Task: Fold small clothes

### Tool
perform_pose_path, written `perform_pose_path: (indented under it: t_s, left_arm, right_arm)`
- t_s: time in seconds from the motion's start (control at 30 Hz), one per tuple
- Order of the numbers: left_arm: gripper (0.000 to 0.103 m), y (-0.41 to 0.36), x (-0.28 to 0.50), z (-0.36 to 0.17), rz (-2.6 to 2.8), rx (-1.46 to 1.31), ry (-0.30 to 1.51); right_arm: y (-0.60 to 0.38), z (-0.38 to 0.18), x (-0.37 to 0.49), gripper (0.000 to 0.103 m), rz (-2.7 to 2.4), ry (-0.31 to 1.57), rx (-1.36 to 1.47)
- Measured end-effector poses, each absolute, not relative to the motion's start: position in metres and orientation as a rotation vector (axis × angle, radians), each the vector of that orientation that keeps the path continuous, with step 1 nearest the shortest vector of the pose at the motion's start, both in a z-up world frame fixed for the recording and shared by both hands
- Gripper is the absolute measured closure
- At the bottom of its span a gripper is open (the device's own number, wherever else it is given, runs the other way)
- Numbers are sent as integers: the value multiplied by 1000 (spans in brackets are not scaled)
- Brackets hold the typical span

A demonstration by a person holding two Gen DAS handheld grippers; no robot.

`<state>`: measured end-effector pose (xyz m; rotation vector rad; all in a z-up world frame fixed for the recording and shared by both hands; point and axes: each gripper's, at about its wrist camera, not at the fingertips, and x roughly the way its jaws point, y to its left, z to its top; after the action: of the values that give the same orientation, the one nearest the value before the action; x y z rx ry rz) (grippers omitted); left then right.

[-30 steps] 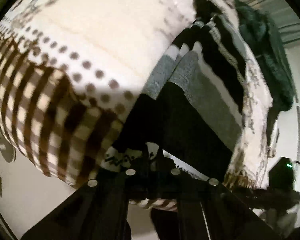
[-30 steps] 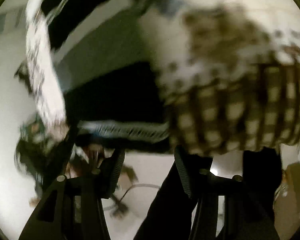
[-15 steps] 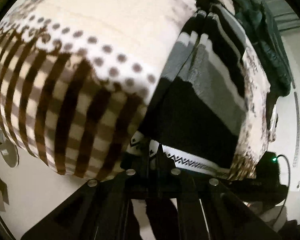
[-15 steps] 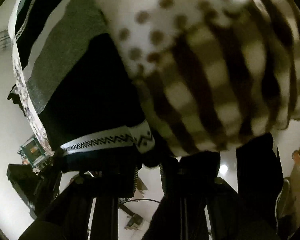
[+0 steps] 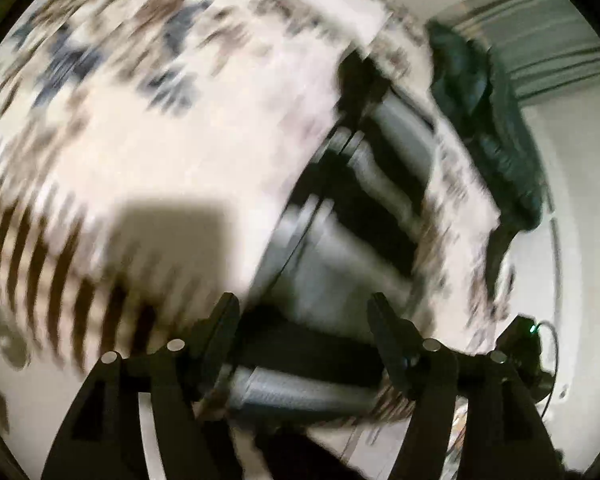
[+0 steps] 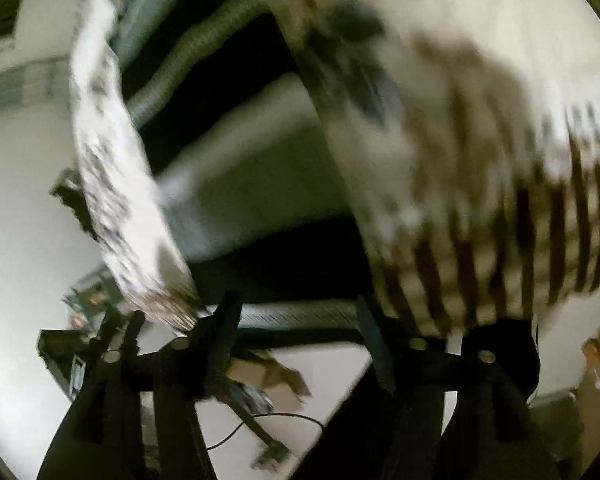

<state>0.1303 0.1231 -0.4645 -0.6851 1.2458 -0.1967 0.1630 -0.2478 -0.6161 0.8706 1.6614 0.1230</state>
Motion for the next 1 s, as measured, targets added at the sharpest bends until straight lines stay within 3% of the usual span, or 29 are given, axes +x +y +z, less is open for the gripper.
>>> perform_pose_path:
  t_s: [0.17, 0.3, 0.63, 0.67, 0.7, 0.73, 0.97, 1.0]
  left_arm:
    - [38, 108, 239, -453, -242, -692, 1163]
    - [24, 89, 326, -463, -304, -708, 1146]
    - [26, 31, 495, -540, -271, -577, 1227]
    - [32, 26, 503, -546, -284, -559, 1227]
    - [75, 19, 512, -552, -310, -521, 1227]
    - [97, 14, 517, -555, -307, -475, 1242]
    - [96, 31, 505, -524, -289, -454, 1107]
    - [96, 38, 502, -515, -284, -470, 1086]
  right_arm:
    - [-279, -588, 265, 39, 138, 1532, 848]
    - [-292, -592, 358, 39, 161, 1469, 844]
    - [-304, -648, 550, 39, 195, 1471, 801]
    - [-300, -654, 555, 39, 195, 1474, 786]
    - [-300, -660, 572, 39, 197, 1478, 772]
    - [-300, -667, 577, 39, 196, 1479, 767]
    - [-290, -701, 630, 40, 219, 1499, 753]
    - [-286, -697, 635, 63, 238, 1474, 730]
